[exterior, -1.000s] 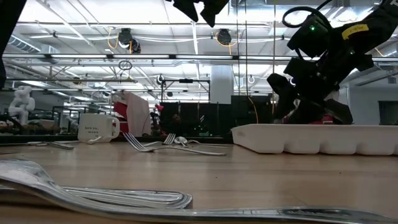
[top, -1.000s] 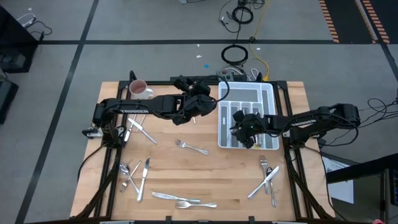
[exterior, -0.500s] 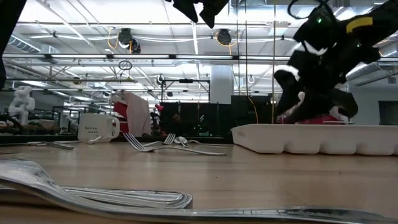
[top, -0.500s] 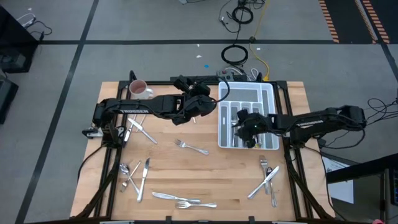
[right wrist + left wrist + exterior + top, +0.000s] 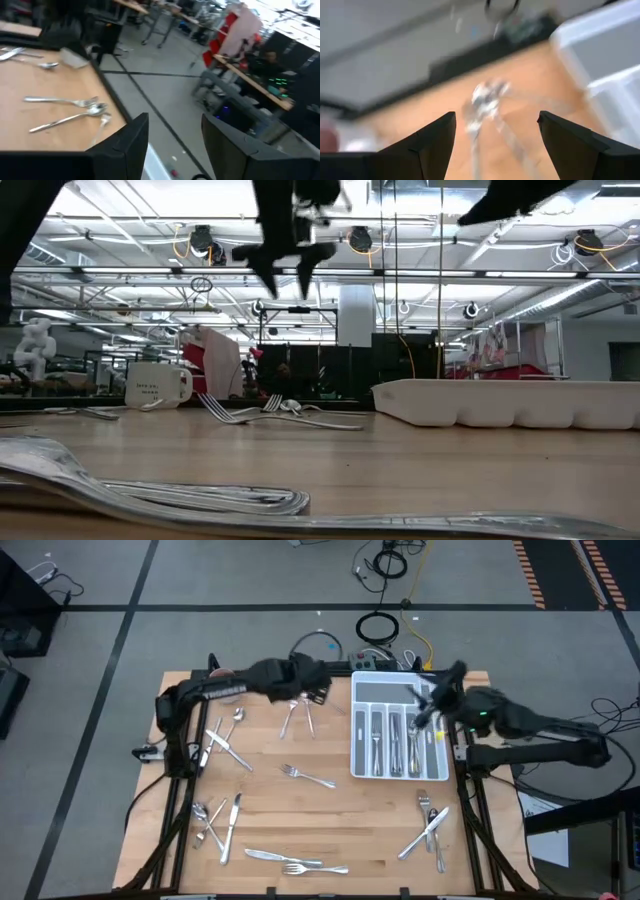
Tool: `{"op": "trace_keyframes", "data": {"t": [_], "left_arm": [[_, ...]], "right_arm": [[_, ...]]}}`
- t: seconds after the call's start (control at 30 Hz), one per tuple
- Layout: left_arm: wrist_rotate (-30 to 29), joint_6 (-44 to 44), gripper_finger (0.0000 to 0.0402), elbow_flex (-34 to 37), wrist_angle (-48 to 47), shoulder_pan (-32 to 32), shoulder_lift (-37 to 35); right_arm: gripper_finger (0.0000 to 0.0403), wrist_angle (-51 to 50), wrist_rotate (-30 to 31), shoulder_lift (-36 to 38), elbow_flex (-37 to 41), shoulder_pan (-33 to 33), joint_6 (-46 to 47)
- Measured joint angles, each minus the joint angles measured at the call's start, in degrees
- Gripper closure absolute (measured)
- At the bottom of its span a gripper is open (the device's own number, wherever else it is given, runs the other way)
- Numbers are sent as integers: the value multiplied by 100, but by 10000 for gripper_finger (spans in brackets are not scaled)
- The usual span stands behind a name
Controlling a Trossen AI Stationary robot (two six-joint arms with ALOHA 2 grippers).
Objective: Sort silverware
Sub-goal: Put the silver fork into the silverware tray
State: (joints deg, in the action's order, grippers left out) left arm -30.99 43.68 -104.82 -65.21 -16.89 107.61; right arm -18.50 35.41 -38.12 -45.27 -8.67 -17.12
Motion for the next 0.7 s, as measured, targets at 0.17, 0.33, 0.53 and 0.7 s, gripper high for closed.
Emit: {"op": "trace_keyframes", "data": {"t": [0.17, 0.33, 0.53, 0.7], "left_arm": [[784, 217, 114, 440, -368, -600, 66], [1644, 106, 114, 1079, 298, -1042, 68], [2139, 105, 114, 1735, 1156, -1208, 64], [2555, 99, 114, 2327, 1687, -1278, 64]], "right_arm": [[229, -480, 377, 614, -136, 1, 79], [229, -974, 390, 962, -136, 1, 578], [229, -1435, 380, 1023, -134, 1, 909], [229, -1452, 372, 1015, -132, 1, 911]]}}
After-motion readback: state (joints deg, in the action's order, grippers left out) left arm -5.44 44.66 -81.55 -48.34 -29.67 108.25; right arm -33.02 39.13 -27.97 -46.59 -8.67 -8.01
